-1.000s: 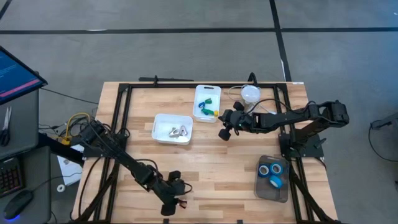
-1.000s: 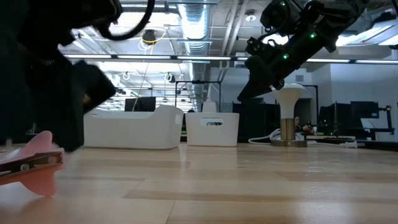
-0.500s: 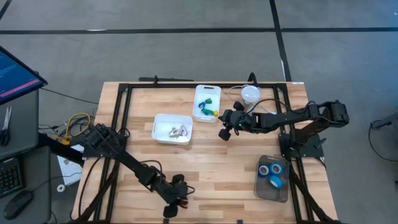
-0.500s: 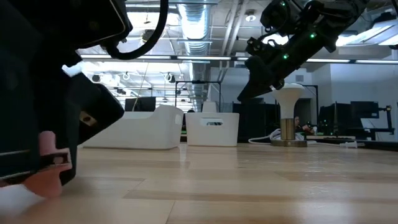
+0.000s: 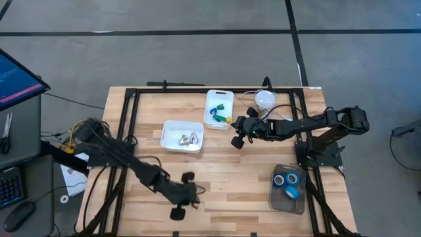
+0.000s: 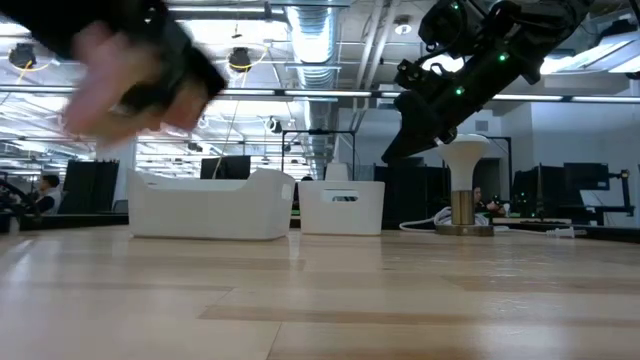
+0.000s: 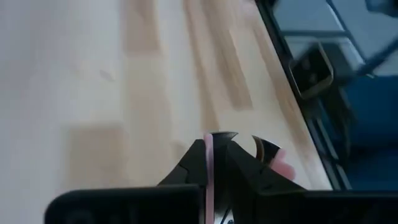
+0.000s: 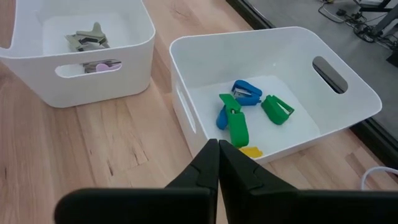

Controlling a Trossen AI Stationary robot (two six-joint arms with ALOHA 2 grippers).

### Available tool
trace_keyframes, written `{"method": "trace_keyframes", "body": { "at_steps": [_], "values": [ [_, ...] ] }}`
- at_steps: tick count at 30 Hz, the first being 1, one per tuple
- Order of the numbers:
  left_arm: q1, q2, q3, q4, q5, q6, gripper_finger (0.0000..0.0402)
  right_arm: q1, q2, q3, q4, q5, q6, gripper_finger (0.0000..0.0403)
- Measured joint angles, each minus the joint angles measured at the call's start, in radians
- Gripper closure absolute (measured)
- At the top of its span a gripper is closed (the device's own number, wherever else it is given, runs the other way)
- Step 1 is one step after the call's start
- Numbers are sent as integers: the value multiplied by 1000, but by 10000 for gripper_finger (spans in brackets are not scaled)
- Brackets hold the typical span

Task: Pick and place Stapler, Stapler remover, tape
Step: Put the pink staple remover into the bottom white bin

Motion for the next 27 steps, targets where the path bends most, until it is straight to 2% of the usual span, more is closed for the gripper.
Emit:
{"method": "trace_keyframes", "body": {
  "at_steps": [3,8,11,19,23,27],
  "values": [
    [24,-119,1,-93,-101,97,386,0,0,0,1,0,0,402],
    [87,-293,1,-244,-326,254,386,0,0,0,2,0,0,402],
    [162,-373,1,-294,-395,333,386,0,0,0,3,0,0,402],
    [490,-459,0,-435,-386,414,386,0,0,6,-2,0,0,402],
    [648,-459,-58,-444,-281,410,386,0,0,13,-1,0,0,402],
    [765,-458,-176,-384,-192,364,386,0,0,13,-2,0,0,402]
  ]
}}
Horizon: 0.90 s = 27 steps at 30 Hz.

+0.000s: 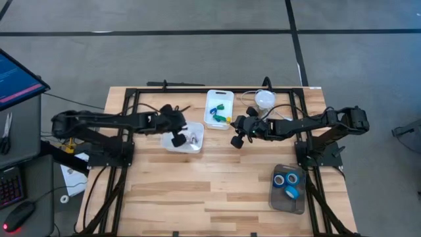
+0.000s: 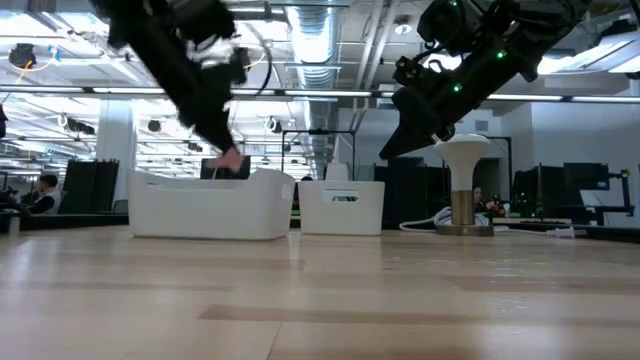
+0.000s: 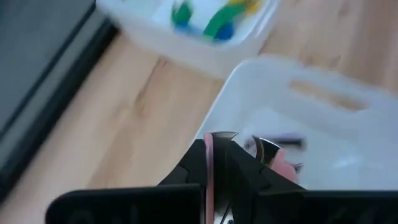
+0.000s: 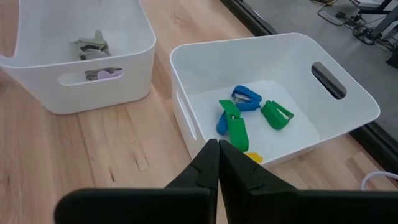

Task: Pick and place Stapler, Stapler remover, tape
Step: Put the pink staple remover into the bottom white bin

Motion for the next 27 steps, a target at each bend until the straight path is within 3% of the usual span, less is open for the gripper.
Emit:
{"method": "trace_keyframes", "body": {
  "at_steps": [5,10,21,27],
  "values": [
    [73,0,-148,170,89,-38,386,0,0,0,1,0,0,402],
    [101,0,-245,278,101,-60,386,-1,0,0,1,0,0,402],
    [103,0,-279,289,101,-66,385,-1,0,0,2,0,-1,402],
    [103,0,-279,293,101,-66,340,-1,0,0,2,0,-3,402]
  ]
}}
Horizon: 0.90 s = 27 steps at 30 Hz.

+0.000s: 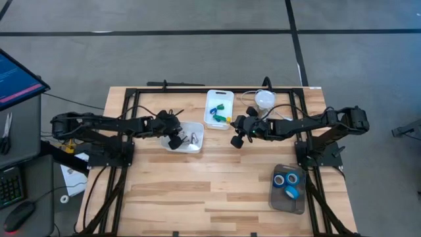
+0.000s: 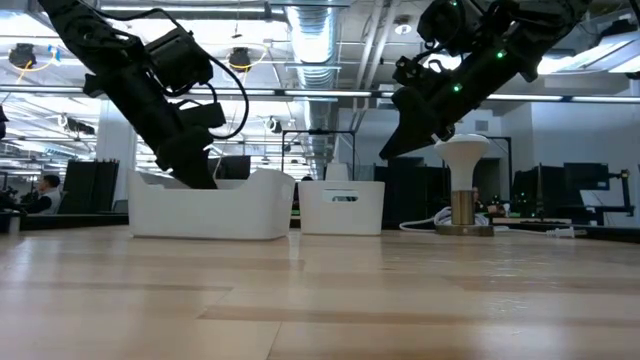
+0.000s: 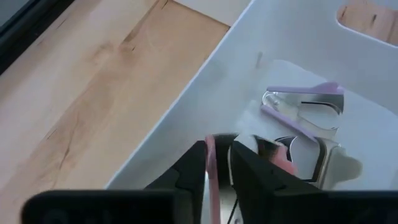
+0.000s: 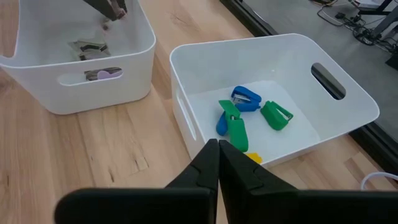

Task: Pick and place Stapler, Stapler remover, tape
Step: Put the pink staple remover into the bottom white bin, then return to Home Position

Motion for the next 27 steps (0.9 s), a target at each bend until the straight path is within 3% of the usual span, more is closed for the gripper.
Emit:
{"method": "trace_keyframes", "body": {
  "at_steps": [8,15,22,27],
  "values": [
    [0,0,0,6,0,0,296,0,0,0,0,0,0,402],
    [-25,0,0,50,-1,-46,298,1,0,0,6,0,0,402],
    [-109,-2,0,157,0,20,302,26,-10,0,52,-3,-18,402],
    [-176,-98,0,173,51,71,302,79,-63,30,32,-3,-54,402]
  ]
}}
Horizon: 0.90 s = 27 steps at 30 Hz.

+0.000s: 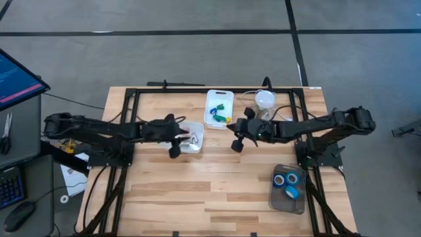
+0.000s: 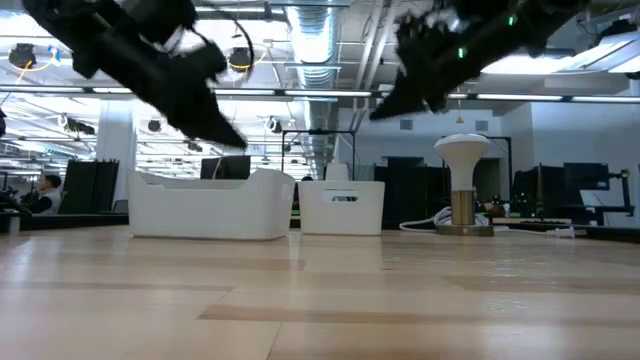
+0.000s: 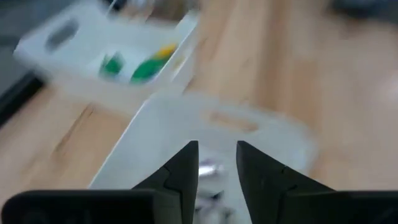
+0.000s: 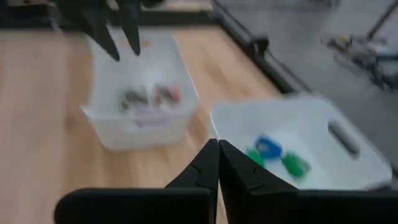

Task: Pick and place Stapler, Stapler remover, tape
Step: Return to Home Position

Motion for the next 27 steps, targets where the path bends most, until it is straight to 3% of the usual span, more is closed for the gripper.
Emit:
{"method": "trace_keyframes", "body": {
  "at_steps": [7,14,20,27],
  "values": [
    [-49,-299,1,8,51,72,302,72,-115,42,4,0,-157,402],
    [-50,-545,1,-1,50,101,302,105,-249,47,-1,3,-171,401],
    [-50,-648,1,-4,48,143,302,128,-349,47,1,3,-171,401],
    [-50,-662,1,-3,49,138,302,163,-404,47,-2,4,-171,401]
  ]
}}
